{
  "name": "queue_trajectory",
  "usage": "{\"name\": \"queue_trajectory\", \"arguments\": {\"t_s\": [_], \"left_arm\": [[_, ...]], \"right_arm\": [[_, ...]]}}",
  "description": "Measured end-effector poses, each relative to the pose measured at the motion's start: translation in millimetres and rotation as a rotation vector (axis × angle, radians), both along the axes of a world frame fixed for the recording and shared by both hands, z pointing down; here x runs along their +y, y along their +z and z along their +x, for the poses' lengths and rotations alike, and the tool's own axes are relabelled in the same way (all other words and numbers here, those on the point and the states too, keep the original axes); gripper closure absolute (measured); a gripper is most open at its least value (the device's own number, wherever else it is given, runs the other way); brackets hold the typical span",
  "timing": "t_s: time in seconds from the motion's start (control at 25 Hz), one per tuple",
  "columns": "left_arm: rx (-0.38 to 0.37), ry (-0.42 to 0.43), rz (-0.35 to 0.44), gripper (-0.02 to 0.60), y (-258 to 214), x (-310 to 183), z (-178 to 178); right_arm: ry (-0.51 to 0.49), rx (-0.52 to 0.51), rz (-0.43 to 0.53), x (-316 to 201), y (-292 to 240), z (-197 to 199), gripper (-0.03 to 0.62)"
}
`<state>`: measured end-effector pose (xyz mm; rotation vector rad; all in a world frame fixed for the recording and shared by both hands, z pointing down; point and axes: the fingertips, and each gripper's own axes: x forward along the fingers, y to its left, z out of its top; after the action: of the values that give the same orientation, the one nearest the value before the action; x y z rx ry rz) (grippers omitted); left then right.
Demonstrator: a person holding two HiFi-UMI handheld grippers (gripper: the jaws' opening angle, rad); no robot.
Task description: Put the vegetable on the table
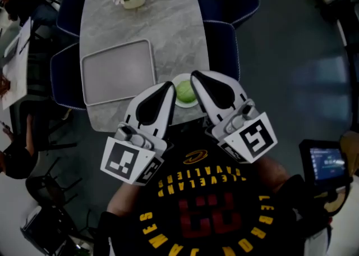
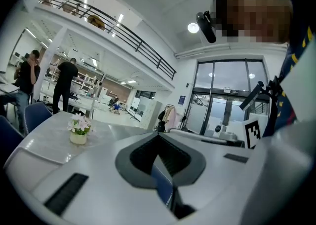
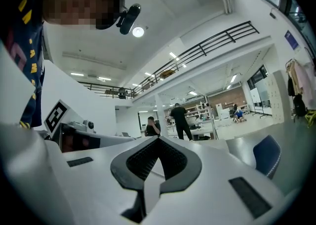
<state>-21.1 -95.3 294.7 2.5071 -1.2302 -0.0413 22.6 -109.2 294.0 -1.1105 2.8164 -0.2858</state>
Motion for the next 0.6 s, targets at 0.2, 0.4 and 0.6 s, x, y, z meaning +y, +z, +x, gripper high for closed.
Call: {"name": "queue_trajectory", "arguments": {"t_s": [0.2, 0.4, 0.6], "left_arm": [[0.013, 0.027, -0.027, 0.581, -6, 18, 2], [0.009, 0.033, -0.02, 0.581, -7, 19, 1], [0.015, 0.036, -0.034, 0.581, -8, 22, 3]], "right_arm": [[0.013, -0.008, -0.022, 17, -12, -3, 0.589], [0.014, 0.006, -0.027, 19, -11, -3, 0.589], [0.02, 0.006, -0.016, 22, -14, -3, 0.589]]}}
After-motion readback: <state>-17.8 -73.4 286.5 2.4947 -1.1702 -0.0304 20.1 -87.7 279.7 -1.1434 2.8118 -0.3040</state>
